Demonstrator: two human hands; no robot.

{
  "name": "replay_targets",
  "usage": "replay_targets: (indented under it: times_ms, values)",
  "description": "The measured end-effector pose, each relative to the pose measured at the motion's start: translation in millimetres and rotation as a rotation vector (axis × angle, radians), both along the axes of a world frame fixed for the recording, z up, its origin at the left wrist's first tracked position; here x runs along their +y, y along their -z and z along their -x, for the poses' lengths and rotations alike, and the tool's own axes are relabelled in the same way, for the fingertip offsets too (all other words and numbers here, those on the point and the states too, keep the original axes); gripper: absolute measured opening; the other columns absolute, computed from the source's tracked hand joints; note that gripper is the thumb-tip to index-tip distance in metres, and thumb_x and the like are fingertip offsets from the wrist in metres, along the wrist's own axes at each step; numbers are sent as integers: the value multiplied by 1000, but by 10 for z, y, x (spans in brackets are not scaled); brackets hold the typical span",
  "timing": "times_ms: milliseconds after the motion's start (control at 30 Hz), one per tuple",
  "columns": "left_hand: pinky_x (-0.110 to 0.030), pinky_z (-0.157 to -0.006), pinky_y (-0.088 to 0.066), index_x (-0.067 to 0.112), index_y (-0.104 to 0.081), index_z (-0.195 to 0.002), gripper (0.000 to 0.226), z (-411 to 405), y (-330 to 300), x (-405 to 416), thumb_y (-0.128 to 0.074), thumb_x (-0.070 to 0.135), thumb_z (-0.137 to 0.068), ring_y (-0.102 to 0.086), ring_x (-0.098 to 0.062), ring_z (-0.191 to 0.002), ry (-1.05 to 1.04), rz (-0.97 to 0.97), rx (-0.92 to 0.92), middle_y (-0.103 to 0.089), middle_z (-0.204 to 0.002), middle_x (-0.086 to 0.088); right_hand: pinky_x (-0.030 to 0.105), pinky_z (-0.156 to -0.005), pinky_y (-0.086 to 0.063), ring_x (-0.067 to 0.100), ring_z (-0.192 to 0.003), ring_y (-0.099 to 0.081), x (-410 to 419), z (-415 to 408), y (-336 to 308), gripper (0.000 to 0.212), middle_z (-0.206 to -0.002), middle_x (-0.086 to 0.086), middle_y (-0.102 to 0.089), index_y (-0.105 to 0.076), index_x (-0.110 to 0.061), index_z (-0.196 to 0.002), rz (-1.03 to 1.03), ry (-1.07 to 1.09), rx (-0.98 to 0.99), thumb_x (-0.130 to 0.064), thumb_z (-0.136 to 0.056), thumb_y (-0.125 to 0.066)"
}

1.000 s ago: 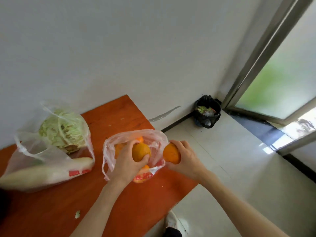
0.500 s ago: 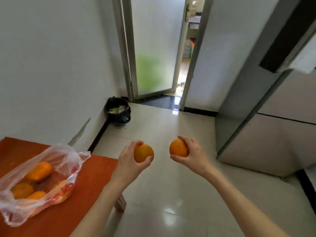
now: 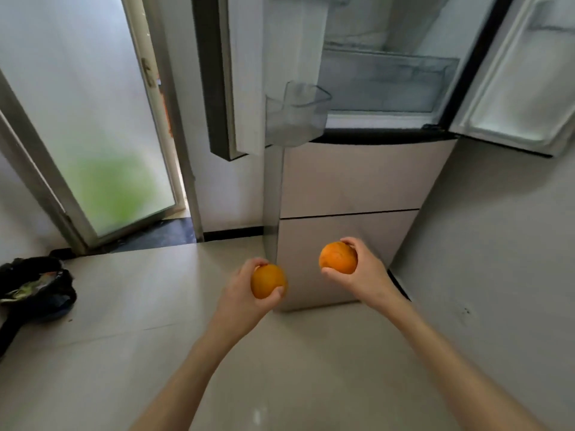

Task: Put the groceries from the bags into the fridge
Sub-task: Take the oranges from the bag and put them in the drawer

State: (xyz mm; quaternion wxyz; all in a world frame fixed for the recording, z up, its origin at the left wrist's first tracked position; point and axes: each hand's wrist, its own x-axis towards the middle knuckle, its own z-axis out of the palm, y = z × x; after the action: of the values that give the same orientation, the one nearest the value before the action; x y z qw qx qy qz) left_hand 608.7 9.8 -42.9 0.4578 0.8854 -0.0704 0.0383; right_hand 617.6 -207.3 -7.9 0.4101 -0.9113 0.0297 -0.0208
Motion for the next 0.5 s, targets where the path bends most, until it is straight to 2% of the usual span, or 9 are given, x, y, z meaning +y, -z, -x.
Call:
replay_targets:
  times_ms: [100,200,300,400,500]
  values:
    - [-26,-79,-46,33,-43,-117,50,-329,-109,-518,-72,34,-77,-49,-16,-99,74,-9,-27,-48,-113,4,34,-88,-48,17,-106,-50,-560,-171,-67,71,-127,-1,-47,-38,-27,-132,-12,88,-16,-41,-72,-75]
    - [-26,-80,-42,34,-44,-115,47,-761,-246,-971,-72,34,-77,-49,-16,-100,126,-13,-61,-50,-113,4,33,-89,-46,17,-108,-50,-975,-461,-134,70,-127,-2,-49,-41,-27,-131,-13,155,-73,-40,-72,-75]
    - [-32,-88,-46,27,-47,-121,51,-1221,-395,-1389,-71,34,-77,-50,-17,-102,163,-25,-115,-52,-114,4,35,-93,-46,18,-113,-49,-1309,-848,-209,71,-132,-1,-47,-40,-29,-133,-25,195,-139,-41,-73,-74]
    - [-31,-89,-46,27,-44,-124,54,-1738,-519,-1751,-70,36,-78,-49,-14,-103,218,-21,-167,-46,-112,10,36,-96,-44,17,-116,-47,-1585,-1321,-349,69,-135,-1,-43,-37,-28,-136,-33,198,-176,-41,-78,-71]
    - [-30,-89,-46,28,-40,-126,56,-2327,-671,-2054,-69,37,-79,-48,-14,-106,241,25,-192,-44,-115,9,28,-91,-40,11,-108,-43,-1832,-1881,-574,67,-132,0,-42,-37,-25,-138,3,194,-245,-39,-80,-68]
